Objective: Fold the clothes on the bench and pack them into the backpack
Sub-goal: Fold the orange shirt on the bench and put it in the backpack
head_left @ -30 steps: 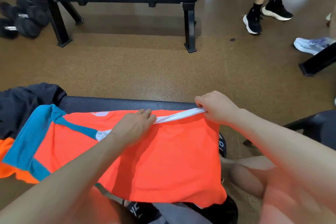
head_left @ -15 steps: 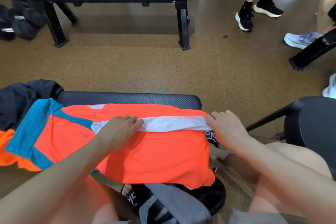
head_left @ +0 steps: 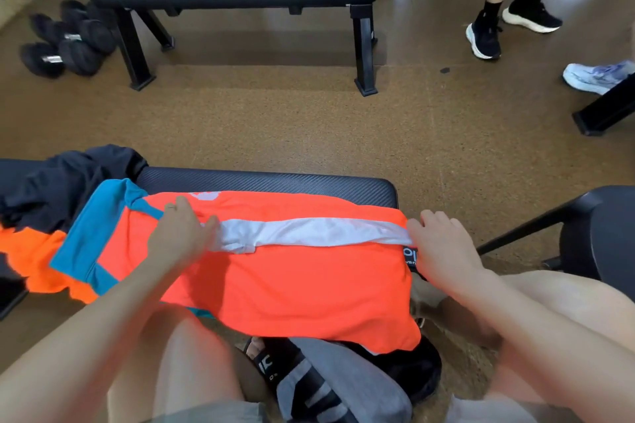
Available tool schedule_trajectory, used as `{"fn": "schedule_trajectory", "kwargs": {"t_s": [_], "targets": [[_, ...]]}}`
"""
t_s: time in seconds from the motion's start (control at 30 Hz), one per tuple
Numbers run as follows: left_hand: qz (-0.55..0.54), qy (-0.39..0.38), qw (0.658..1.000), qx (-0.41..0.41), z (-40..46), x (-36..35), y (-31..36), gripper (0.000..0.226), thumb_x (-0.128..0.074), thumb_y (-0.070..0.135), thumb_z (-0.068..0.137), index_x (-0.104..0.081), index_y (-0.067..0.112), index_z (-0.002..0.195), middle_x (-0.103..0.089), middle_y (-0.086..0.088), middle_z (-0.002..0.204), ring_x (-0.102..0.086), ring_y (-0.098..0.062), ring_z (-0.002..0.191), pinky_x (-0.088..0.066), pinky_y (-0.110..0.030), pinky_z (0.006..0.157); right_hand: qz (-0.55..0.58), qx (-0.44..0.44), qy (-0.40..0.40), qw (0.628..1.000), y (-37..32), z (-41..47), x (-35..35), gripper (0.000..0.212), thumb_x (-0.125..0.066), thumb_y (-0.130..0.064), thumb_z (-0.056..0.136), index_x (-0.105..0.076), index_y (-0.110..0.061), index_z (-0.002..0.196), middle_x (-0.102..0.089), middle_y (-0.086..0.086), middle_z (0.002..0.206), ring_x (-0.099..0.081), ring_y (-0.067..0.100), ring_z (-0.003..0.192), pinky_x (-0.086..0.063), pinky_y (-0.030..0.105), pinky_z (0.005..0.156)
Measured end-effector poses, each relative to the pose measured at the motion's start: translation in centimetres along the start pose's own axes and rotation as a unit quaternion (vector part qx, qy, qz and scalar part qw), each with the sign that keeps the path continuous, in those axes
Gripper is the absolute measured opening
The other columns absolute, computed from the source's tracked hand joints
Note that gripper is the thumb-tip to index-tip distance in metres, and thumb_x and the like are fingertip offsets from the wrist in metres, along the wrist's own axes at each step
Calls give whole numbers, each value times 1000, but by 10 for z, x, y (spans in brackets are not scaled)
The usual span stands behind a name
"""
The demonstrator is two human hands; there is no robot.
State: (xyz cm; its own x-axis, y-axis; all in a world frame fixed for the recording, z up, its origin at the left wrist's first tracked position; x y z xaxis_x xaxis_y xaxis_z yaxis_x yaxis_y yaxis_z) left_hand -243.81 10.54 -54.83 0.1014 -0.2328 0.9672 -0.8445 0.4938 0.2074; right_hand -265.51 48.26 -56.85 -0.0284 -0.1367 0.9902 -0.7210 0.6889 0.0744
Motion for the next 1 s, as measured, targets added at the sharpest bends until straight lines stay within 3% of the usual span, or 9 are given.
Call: {"fn": "schedule_trajectory", "kwargs": {"t_s": [0.1,0.17,0.2,0.27,0.37,0.6,0.73,0.87,1.0], "targets": [[-131,-28,976,174,6,-4,-48,80,-71,39,86,-33,-7,138,-43,-34,138,-51,-47,124,-44,-48,99,115,-85,-91,986,10,2,-16,24,-62,-14,79,-51,-17,100,-50,9,106,-52,34,102,-46,41,78],[-235,-59,941,235,9,-18,-66,97,-80,47,69,-40,-9,137,-59,-32,120,-66,-42,101,-55,-48,82,173,-109,-133,970,9,3,-23,25,-58,-19,80,-46,-20,102,-46,6,110,-49,33,109,-46,41,86],[-298,-66,919,251,9,-22,-69,94,-80,48,60,-49,-8,129,-65,-28,96,-70,-35,72,-57,-44,61,163,-99,-119,974,4,5,-19,25,-59,-21,81,-46,-22,102,-46,5,109,-49,31,109,-45,40,86],[-402,-57,877,255,8,-22,-66,44,-78,34,61,-58,9,90,-48,-10,59,-44,-16,33,-38,-23,37,149,-52,-35,987,-13,13,-4,28,-62,-20,77,-51,-22,103,-47,4,106,-50,30,103,-42,39,82],[-455,-42,848,267,9,-25,-62,30,-71,10,77,-45,16,63,-39,-4,56,-34,-10,31,-25,-15,33,153,49,57,985,-53,20,18,37,-67,-13,67,-59,-18,102,-50,6,97,-53,32,88,-44,40,72],[-500,-37,819,280,21,-30,-61,28,-68,7,87,-50,13,67,-44,-5,55,-40,-7,28,-28,-14,30,90,219,87,968,-132,35,21,15,-66,-19,71,-55,-18,81,-49,3,80,-48,27,72,-36,39,59],[-514,-23,806,293,30,-30,-62,24,-67,7,90,-52,13,72,-46,-6,62,-44,-9,36,-36,-14,32,92,229,77,966,-142,53,19,13,-61,-24,75,-55,-18,84,-49,2,81,-47,26,73,-30,38,61],[-551,-13,803,226,44,-22,-49,33,-49,3,94,-43,20,66,-41,8,43,-34,-4,34,-31,-17,37,126,218,39,967,-142,70,19,23,-47,-33,75,-57,-16,87,-49,2,80,-52,29,73,-39,39,62],[-610,-4,752,247,51,-26,-51,29,-43,1,94,-41,20,72,-37,3,54,-39,-8,47,-28,-20,41,225,139,23,964,-129,88,20,36,-36,-47,86,-57,-20,98,-50,-2,89,-53,25,85,-46,39,70]]}}
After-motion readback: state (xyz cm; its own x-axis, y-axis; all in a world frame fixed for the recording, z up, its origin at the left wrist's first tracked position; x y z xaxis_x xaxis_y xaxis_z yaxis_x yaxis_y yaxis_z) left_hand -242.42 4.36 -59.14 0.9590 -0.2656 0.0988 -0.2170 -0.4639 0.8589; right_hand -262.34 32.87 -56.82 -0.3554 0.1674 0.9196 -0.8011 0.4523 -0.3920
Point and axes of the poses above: each hand's wrist, its own z-axis towards the middle knuckle, its own x-axis out of the back of the hand, y = z × x, the point moved 8 cm from there along z, towards the middle knuckle
